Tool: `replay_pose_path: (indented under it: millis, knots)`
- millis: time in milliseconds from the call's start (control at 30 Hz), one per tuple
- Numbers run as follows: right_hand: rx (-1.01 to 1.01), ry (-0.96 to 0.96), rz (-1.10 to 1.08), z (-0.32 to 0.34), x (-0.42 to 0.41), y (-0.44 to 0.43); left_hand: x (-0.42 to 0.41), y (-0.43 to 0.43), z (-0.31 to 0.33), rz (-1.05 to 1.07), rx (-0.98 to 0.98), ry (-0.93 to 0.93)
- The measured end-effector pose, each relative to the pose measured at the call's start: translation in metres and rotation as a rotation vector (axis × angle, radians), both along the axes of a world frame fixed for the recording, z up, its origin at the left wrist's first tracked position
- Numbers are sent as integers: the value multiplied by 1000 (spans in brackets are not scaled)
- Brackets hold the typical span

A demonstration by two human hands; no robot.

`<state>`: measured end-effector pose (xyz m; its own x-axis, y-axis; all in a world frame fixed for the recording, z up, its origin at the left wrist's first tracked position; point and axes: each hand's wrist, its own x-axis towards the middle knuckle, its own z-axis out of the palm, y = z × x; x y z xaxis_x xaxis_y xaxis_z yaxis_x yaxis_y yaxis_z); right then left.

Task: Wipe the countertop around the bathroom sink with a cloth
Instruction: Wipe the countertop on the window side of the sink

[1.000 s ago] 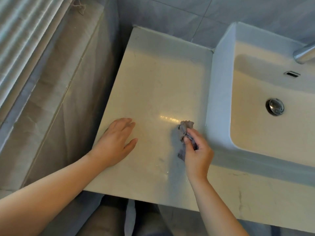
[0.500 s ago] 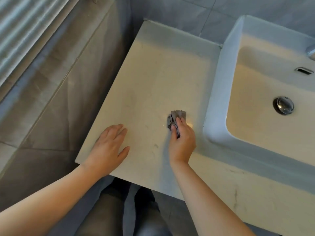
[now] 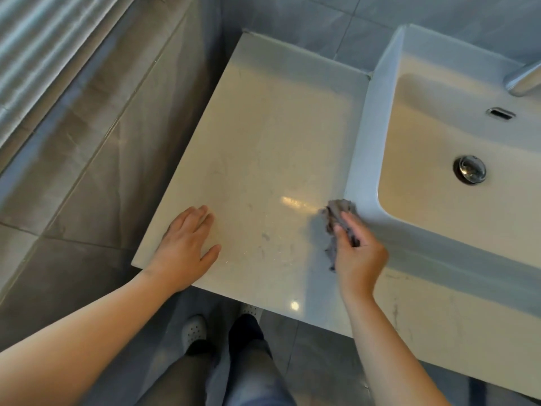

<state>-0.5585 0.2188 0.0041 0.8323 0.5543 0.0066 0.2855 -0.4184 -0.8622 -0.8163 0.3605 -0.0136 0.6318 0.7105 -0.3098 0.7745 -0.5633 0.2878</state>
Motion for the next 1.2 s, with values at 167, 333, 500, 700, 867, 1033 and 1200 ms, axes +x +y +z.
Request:
replay_pose_path:
  millis: [167, 333, 500, 700, 867, 1033, 1200]
  knots:
    - [-108, -60, 6, -30, 5, -12, -1, 0, 3, -14, -21, 4]
    - [-124, -118, -143, -44, -22, 8, -2, 2, 5, -26, -32, 5]
    - [-123, -174, -30, -49, -67, 14, -3, 4, 4, -34, -39, 8]
    - [7, 152, 12, -26, -96, 15, -6, 8, 7, -58, -37, 22]
    - [72, 58, -143, -5, -74, -22, -9, 5, 6, -66, -32, 12]
    - [-20, -46, -273, -32, -60, -52, -16, 1, 4, -88, -50, -32]
    - [-63, -143, -285, -51, -78, -49, -33, -3, 6, -141, -36, -80]
